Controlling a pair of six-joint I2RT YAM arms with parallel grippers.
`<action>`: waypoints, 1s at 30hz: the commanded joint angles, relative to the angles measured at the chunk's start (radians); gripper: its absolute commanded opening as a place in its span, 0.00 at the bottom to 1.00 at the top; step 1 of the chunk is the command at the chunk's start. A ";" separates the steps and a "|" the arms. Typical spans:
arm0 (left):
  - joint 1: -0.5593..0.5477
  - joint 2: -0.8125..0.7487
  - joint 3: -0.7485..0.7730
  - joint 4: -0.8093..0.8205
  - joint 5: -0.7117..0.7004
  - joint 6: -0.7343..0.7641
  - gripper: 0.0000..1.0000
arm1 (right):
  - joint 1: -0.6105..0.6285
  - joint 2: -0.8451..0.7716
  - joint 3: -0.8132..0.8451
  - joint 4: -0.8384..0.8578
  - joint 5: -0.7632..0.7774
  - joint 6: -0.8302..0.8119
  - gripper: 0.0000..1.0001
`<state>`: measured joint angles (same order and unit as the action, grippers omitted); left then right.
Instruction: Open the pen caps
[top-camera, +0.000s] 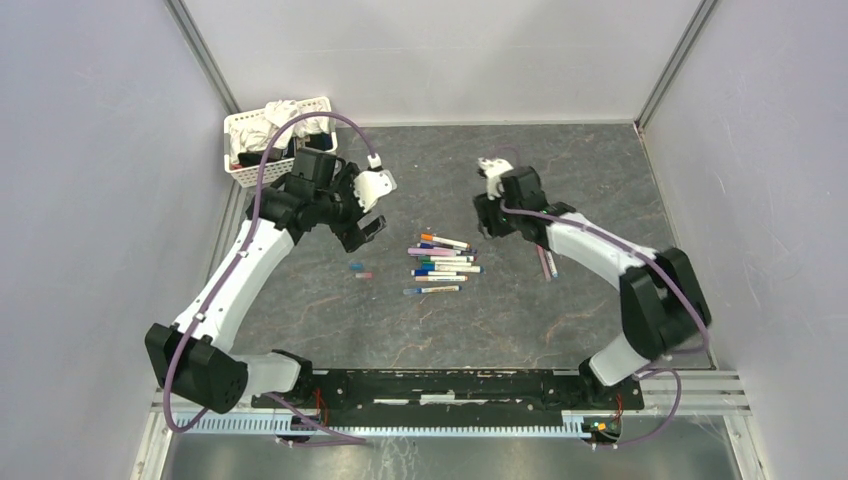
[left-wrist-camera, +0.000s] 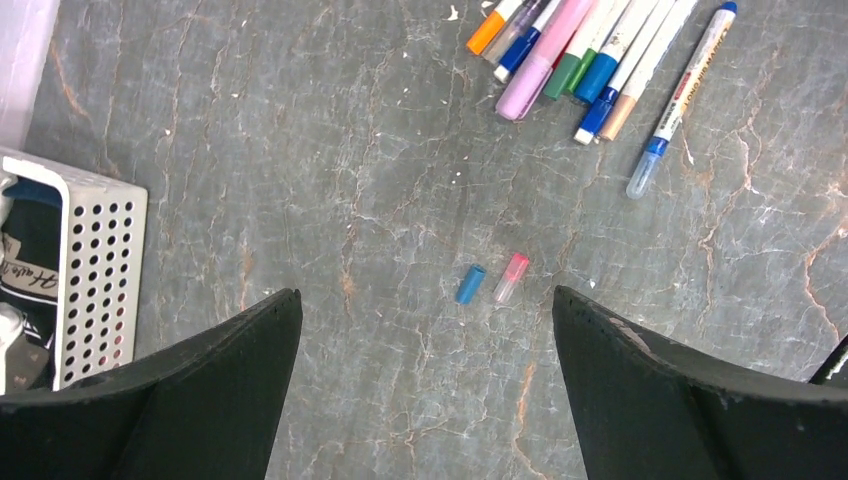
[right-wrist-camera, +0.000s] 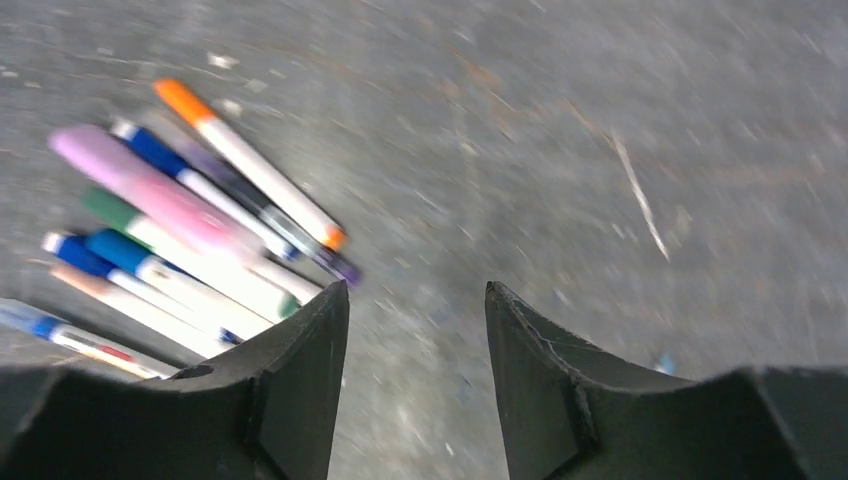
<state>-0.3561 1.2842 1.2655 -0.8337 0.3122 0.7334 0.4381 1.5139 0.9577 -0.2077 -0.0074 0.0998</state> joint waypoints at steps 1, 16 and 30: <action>0.016 -0.007 0.048 -0.002 -0.029 -0.104 1.00 | 0.094 0.162 0.160 -0.004 -0.135 -0.130 0.56; 0.028 0.001 0.043 -0.071 -0.006 -0.124 1.00 | 0.154 0.429 0.360 -0.048 -0.234 -0.171 0.41; 0.028 0.022 0.062 -0.082 0.004 -0.126 1.00 | 0.152 0.445 0.307 -0.053 -0.062 -0.192 0.34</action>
<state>-0.3328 1.3003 1.2823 -0.9085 0.2909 0.6384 0.5877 1.9633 1.2766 -0.2684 -0.1726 -0.0780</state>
